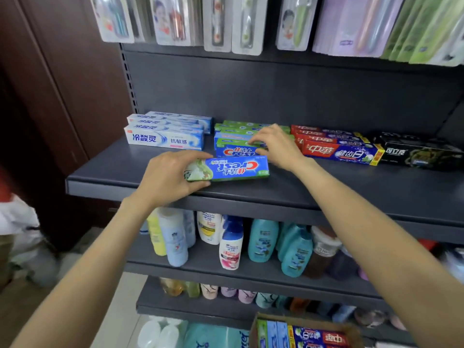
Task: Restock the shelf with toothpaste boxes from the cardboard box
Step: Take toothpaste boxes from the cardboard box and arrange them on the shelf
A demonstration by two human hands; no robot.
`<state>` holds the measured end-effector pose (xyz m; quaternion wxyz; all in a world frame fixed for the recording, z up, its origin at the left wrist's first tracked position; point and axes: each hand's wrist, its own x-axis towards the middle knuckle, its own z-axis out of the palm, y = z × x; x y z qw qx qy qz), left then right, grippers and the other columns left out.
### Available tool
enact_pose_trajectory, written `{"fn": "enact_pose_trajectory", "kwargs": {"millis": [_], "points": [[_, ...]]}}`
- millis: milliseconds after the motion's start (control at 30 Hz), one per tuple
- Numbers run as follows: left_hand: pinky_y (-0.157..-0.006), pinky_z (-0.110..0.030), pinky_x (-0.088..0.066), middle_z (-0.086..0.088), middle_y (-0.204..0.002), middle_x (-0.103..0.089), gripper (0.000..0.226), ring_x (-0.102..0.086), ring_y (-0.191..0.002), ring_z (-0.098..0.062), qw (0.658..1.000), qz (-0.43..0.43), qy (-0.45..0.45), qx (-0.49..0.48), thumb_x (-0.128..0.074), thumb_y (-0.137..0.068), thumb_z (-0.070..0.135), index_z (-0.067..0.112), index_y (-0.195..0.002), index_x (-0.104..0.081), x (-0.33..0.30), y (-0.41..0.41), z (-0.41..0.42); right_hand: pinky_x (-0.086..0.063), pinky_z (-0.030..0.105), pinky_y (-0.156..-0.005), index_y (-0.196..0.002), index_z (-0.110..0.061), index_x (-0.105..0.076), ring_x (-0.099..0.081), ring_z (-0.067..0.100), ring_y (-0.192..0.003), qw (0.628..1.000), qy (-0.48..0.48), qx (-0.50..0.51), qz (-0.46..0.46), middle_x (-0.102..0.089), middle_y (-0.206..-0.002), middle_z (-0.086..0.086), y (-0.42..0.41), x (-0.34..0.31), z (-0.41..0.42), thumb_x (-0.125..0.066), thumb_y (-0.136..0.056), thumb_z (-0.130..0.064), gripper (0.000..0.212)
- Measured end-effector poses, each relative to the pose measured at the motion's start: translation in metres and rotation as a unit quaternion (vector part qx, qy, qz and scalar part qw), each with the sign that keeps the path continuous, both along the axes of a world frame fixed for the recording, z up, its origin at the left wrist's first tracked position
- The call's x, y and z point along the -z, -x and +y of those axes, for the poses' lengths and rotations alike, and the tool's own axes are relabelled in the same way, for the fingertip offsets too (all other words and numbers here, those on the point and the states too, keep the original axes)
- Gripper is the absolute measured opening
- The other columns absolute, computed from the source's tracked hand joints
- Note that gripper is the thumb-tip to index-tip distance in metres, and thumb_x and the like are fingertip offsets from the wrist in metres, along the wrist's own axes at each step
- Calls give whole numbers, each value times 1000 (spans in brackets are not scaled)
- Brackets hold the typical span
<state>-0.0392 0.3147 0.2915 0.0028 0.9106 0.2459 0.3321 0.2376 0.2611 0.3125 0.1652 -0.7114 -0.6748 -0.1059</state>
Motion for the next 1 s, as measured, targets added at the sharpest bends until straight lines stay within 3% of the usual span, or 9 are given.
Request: {"fn": "enact_pose_trajectory", "kwargs": {"millis": [100, 233, 367, 433, 533, 600, 667, 767, 1000], "points": [[-78, -33, -45, 9, -113, -67, 52, -63, -102, -23, 995, -43, 39, -84, -71, -72, 52, 34, -119, -59, -2, -8, -9, -38, 27, -93, -104, -15, -70, -51, 21, -106, 986, -118, 21, 112, -61, -114, 5, 2, -1, -20, -60, -88, -12, 19], [-84, -32, -46, 8, -108, -67, 52, -61, -99, -15, 931, -232, 249, -131, -73, -71, 52, 31, -117, -59, -12, -39, -26, -50, 26, -65, -104, -20, -57, -63, 14, -71, 871, -163, -22, 463, -66, -92, 5, 35, -11, -68, -53, -95, -20, 10], [-80, -19, -47, -2, -121, -63, 45, -61, -91, -6, 772, -381, 508, 22, -66, -84, 29, 13, -125, -54, -27, -86, -46, -56, 30, -71, -131, -30, -33, -65, 14, -89, 882, -64, -70, 462, -60, -102, -12, 62, -16, -79, -52, -94, -39, 43], [-83, -22, -48, -3, -122, -63, 53, -63, -98, -8, 751, -365, 544, 83, -63, -78, 25, 13, -128, -51, -24, -104, -64, -53, 30, -80, -137, -31, -30, -62, 16, -96, 898, -64, -65, 431, -60, -108, -14, 63, -22, -77, -52, -92, -44, 52], [-90, -21, -48, 4, -124, -61, 62, -60, -107, -6, 791, -287, 514, 167, -57, -71, 21, 19, -132, -47, -14, -116, -84, -48, 21, -76, -137, -26, -33, -59, 10, -86, 926, -83, -30, 366, -62, -104, -10, 48, -27, -75, -59, -89, -39, 56], [-98, -25, -45, 10, -130, -56, 69, -56, -114, -4, 806, -239, 510, 184, -57, -69, 19, 27, -136, -43, -10, -114, -83, -49, 33, -86, -135, -27, -40, -60, 13, -94, 940, -93, -32, 326, -63, -111, -6, 32, -30, -75, -65, -87, -30, 54], [-103, -30, -40, 13, -132, -53, 69, -51, -120, -5, 876, -164, 438, 115, -59, -72, 28, 30, -139, -40, -7, -106, -76, -47, 37, -91, -131, -31, -46, -59, 14, -102, 959, -69, -52, 269, -62, -118, -8, 17, -33, -75, -67, -85, -25, 51], [-96, -29, -38, 9, -131, -56, 47, -49, -121, -12, 980, 11, 195, -31, -55, -88, 35, 28, -134, -48, 4, -89, -65, -45, 35, -90, -128, -34, -49, -54, 13, -112, 989, -13, -89, 121, -56, -130, -11, 6, -38, -68, -68, -84, -21, 50], [-89, -29, -40, 4, -123, -62, 43, -53, -116, -17, 988, 79, 113, -66, -44, -93, 49, 24, -125, -59, 16, -77, -61, -37, 36, -92, -118, -25, -55, -45, 23, -115, 995, 1, -19, -98, -55, -121, 1, 5, -4, -30, -62, -87, -28, 32]]}}
